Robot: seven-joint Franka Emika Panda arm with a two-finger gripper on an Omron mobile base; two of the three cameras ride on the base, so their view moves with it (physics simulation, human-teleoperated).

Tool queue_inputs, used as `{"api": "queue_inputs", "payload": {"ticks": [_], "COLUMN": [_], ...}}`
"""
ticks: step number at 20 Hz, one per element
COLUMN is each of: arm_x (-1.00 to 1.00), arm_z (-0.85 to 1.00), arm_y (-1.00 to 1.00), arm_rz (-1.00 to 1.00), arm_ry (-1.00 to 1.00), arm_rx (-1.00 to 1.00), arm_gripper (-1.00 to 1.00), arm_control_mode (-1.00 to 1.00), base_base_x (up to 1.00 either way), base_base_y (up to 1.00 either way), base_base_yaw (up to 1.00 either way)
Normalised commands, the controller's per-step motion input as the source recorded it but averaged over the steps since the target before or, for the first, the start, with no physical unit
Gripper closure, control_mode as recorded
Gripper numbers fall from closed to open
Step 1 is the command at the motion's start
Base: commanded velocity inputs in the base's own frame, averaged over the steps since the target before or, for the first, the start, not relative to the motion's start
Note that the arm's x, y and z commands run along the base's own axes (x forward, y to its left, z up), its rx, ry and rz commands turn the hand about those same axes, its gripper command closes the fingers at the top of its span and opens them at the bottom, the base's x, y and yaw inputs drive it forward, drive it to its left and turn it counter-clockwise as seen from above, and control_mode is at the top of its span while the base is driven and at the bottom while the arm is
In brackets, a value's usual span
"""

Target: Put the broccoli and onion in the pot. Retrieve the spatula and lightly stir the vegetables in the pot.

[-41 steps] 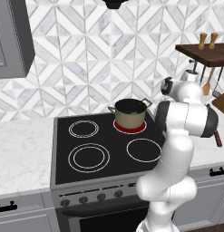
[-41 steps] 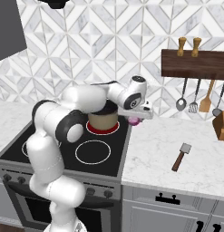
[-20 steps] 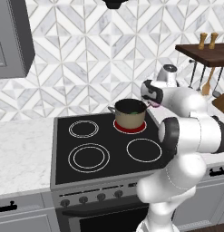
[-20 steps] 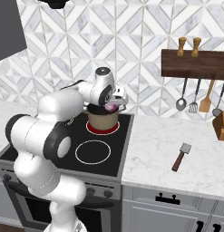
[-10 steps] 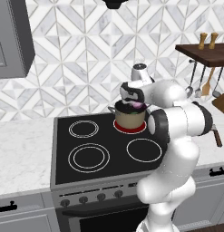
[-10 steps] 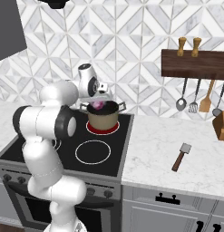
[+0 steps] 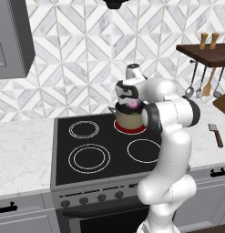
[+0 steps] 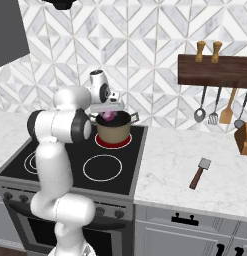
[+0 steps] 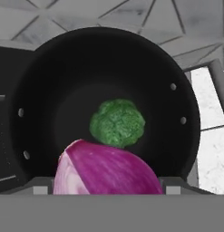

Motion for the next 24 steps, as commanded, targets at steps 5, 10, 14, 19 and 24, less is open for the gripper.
{"api": "queue_inputs", "payload": {"ticks": [5,10,14,19,24], "arm_x": [0.04,0.04,0.0,0.0,0.0], "arm_z": [-0.52,-0.49,-0.24,-0.15,-0.02], "arm_y": [0.0,0.0,0.0,0.0,0.0], "arm_rz": [0.03,0.03,0.01,0.0,0.0], "arm_ry": [0.0,0.0,-0.01,0.0,0.02], "arm_rx": [0.0,0.0,0.0,0.0,0.0], "arm_gripper": [1.0,1.0,1.0,-1.0,-1.0], "arm_control_mode": [-1.0,-1.0,-1.0,-1.0,-1.0], "base_base_x": [0.0,0.0,0.0,0.0,0.0], "base_base_y": [0.0,0.0,0.0,0.0,0.0], "base_base_yaw": [0.0,0.0,0.0,0.0,0.0]}}
